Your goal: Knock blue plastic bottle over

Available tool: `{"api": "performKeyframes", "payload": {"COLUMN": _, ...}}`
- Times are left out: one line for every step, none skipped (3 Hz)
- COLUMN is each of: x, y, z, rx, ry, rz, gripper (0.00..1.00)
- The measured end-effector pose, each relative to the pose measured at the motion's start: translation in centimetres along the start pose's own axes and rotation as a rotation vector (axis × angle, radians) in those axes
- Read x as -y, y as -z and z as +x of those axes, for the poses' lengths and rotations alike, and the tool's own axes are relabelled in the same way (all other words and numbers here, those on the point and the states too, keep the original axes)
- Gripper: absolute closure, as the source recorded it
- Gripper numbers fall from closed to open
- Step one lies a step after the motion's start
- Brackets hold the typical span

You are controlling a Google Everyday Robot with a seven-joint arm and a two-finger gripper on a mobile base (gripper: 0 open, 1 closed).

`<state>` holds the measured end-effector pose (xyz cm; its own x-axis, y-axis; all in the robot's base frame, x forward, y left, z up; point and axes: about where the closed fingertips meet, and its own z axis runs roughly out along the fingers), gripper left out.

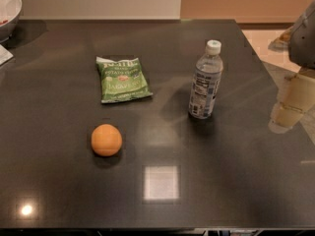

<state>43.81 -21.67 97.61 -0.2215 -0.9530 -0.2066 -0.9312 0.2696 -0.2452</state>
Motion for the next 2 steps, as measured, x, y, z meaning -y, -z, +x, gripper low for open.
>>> {"api": "performKeyframes", "payload": {"x": 0.0, "y": 0.0, "z": 0.0, "rx": 0.000, "ry": 0.000, "rz": 0.000, "gripper": 0.00}}
{"api": "performKeyframes", "payload": {"x": 0.7, "y": -1.2, "z": -1.0, "rx": 0.045, "ry": -0.009, "rz": -0.009, "gripper": 0.00}}
